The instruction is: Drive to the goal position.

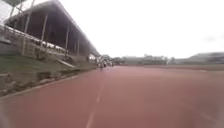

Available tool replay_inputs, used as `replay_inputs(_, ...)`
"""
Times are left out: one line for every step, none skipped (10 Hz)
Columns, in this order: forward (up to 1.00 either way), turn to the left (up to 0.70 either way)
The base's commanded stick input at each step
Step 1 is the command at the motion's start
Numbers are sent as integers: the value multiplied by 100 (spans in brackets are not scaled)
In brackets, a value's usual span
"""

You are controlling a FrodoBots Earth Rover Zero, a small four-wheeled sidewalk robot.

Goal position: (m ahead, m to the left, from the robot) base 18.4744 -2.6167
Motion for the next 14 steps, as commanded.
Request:
replay_inputs(70,1)
replay_inputs(70,1)
replay_inputs(70,1)
replay_inputs(70,1)
replay_inputs(70,1)
replay_inputs(70,1)
replay_inputs(70,1)
replay_inputs(70,1)
replay_inputs(70,1)
replay_inputs(70,1)
replay_inputs(70,1)
replay_inputs(70,1)
replay_inputs(70,1)
replay_inputs(70,1)
